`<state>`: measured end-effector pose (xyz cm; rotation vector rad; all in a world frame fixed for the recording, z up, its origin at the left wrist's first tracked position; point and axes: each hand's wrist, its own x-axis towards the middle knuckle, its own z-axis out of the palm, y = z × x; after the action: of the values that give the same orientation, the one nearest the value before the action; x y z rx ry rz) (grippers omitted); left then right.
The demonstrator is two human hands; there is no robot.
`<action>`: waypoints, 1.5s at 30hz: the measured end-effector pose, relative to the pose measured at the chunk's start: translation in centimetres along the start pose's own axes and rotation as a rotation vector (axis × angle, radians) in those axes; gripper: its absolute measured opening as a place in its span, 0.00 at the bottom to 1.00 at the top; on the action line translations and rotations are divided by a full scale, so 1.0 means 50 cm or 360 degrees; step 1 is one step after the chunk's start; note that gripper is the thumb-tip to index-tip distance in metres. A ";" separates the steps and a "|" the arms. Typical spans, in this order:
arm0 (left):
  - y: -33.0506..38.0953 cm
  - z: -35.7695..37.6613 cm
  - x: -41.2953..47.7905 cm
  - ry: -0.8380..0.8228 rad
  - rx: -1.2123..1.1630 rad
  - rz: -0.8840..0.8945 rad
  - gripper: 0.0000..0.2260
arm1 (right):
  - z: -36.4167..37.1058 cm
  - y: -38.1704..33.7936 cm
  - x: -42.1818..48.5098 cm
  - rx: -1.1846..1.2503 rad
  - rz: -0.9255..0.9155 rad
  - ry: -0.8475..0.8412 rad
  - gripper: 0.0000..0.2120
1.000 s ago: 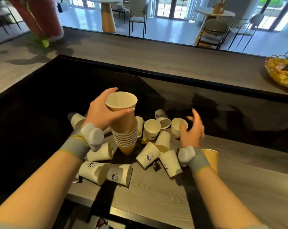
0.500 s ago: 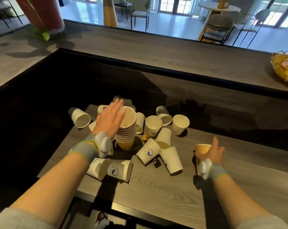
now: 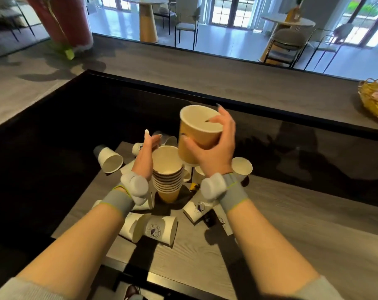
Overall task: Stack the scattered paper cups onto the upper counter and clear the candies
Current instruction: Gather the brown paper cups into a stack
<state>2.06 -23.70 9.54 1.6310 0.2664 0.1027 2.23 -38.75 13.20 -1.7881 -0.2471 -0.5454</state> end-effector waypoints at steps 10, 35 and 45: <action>0.039 -0.003 0.019 -0.0166 -0.0163 -0.0075 0.19 | 0.068 0.049 -0.033 -0.0192 -0.0067 -0.0644 0.29; 0.071 -0.019 0.043 -0.0437 -0.0344 -0.0626 0.21 | 0.113 0.026 -0.003 0.0480 0.1114 -0.0518 0.25; 0.336 -0.063 0.124 -0.0762 -0.0128 -0.0220 0.31 | 0.108 -0.148 0.214 0.0492 0.0951 -0.0406 0.30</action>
<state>9.21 -20.16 25.88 1.5022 0.0050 -0.3749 9.55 -32.68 23.60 -1.5238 0.0362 0.1422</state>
